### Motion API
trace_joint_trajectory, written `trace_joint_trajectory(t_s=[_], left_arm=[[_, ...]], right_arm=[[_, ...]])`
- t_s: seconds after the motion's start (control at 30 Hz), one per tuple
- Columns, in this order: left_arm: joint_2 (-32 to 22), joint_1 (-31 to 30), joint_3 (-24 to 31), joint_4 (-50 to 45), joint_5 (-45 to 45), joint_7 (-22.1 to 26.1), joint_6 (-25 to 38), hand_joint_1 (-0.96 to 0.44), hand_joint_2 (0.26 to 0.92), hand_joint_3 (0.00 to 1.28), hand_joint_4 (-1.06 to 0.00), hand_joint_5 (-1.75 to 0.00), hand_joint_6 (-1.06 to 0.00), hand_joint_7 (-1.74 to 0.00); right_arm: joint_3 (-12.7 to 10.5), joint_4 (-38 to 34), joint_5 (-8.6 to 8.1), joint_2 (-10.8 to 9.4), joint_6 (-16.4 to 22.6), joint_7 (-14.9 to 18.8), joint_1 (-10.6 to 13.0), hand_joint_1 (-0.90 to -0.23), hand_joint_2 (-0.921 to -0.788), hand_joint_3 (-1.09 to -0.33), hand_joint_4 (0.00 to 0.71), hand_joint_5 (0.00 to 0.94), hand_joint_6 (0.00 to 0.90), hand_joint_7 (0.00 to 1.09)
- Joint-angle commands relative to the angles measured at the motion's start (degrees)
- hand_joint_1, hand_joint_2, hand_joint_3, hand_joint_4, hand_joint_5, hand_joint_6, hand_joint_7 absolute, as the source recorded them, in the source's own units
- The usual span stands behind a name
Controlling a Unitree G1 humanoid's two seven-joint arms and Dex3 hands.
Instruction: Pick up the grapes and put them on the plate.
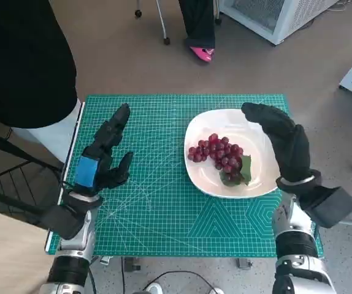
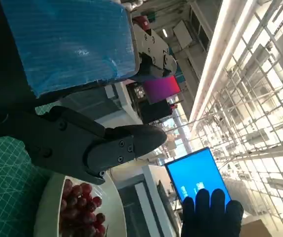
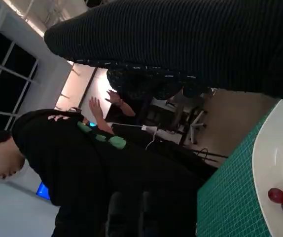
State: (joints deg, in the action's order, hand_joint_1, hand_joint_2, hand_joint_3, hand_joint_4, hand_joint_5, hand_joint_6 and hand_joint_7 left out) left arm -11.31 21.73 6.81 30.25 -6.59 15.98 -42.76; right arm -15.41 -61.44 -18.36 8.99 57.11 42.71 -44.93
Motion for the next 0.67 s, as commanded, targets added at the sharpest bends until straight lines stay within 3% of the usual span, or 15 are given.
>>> trace_joint_trajectory(t_s=[0.03,0.67], left_arm=[[0.0,-0.6,-0.2,-1.1,0.0,0.1,-0.2,-0.60,0.921,0.58,-0.24,-0.01,-0.32,-0.01],[-0.2,-1.2,-0.7,-2.3,0.3,0.1,0.7,-0.60,0.921,0.54,-0.25,-0.01,-0.32,-0.01]], right_arm=[[-0.2,-0.9,-0.31,0.4,-0.3,0.9,-0.3,-0.502,-0.921,-0.510,0.259,0.002,0.246,0.01],[-0.6,-0.8,-0.59,0.5,-0.8,1.6,-0.4,-0.501,-0.921,-0.512,0.259,0.001,0.247,0.01]])
